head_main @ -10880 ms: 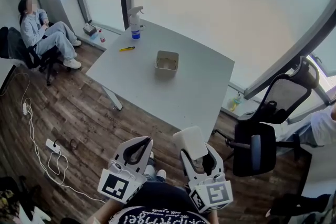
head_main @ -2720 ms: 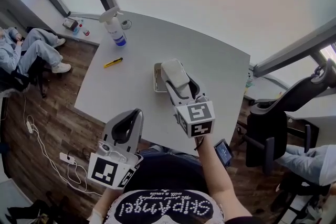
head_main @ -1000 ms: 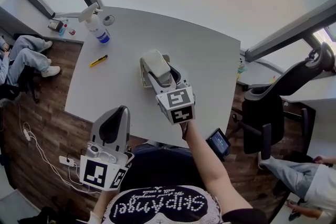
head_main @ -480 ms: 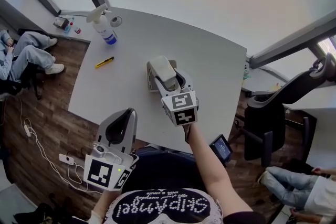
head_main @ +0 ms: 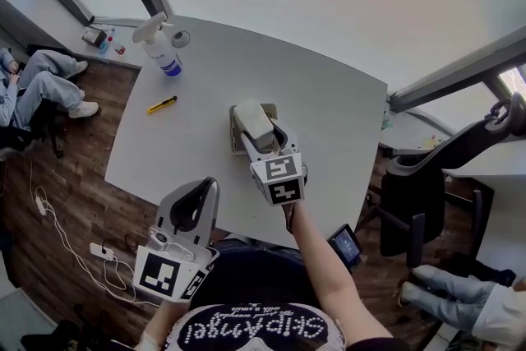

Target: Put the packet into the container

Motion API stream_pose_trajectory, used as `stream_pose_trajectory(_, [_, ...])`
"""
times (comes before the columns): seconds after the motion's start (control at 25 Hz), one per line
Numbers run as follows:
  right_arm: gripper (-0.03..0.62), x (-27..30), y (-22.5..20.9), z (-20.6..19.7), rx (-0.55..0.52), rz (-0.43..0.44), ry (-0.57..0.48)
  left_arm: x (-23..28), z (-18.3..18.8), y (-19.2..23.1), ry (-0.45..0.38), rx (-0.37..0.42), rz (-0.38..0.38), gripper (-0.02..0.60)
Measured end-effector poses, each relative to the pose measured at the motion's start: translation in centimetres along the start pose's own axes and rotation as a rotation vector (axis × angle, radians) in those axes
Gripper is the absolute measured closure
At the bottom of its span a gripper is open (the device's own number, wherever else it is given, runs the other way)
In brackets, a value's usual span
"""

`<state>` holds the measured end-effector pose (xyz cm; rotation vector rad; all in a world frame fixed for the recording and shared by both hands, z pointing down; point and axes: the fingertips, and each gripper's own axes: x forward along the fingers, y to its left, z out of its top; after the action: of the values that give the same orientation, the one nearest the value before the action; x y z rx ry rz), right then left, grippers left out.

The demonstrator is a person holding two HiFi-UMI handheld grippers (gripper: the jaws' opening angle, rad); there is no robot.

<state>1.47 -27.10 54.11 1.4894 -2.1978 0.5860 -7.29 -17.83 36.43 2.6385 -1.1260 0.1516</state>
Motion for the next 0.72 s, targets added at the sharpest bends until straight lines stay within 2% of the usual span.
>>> stream_pose_trajectory(0.4, [0.327,1.1,0.1,-1.2,-0.016,-0.015,0.039,0.3,-1.1,0.6,0.037,-0.019,-0.001,0.574])
stream_pose_trajectory(0.72, [0.327,1.8,0.3,-1.5,-0.06,-0.029,0.06,0.9,-2.0,0.2,0.055,-0.031,-0.039,0.573])
